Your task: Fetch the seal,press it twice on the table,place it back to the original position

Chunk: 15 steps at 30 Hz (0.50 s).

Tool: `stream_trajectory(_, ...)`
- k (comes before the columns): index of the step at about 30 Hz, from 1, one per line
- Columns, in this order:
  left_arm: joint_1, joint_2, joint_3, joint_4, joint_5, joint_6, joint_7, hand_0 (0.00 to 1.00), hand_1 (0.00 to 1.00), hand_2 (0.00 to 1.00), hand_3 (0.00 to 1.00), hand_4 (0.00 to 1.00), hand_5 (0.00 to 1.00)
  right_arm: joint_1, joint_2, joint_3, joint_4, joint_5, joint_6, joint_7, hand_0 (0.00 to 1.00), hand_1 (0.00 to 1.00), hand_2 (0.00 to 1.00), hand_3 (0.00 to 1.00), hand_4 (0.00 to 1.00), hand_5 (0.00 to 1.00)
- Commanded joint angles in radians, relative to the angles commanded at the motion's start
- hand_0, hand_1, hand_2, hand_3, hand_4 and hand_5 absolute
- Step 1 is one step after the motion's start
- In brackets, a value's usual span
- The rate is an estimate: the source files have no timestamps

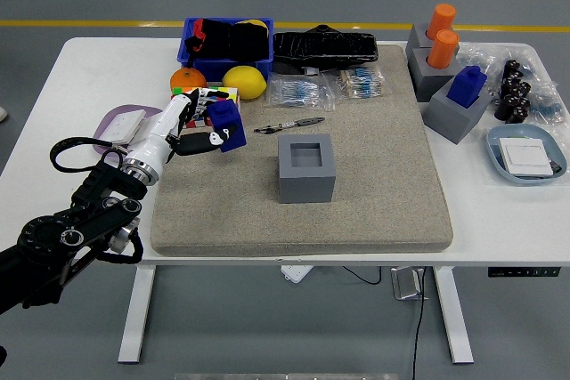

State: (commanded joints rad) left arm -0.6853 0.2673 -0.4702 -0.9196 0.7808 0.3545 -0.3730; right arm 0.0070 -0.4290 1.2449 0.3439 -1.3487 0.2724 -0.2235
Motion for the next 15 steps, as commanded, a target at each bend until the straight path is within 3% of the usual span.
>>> stream_trajectory(5,-0.033,-0.007,0.011,-0.083,0.028,-0.010,0.019,0.737,0.543,0.509,0.726,0.700,0.002,0.001,0.000,-0.003,0.001,0.001,0.001,0.000,0.865,0.784,0.786,0.757,0.868,0.521)
stream_trajectory(15,-0.107,-0.036,0.094,-0.126,0.031,-0.034,0.043,0.737,0.542,0.509,0.726,0.697,0.002,0.007,-0.006,-0.013,0.000,0.004,0.000,0.000,0.865,0.784,0.786,0.757,0.868,0.521)
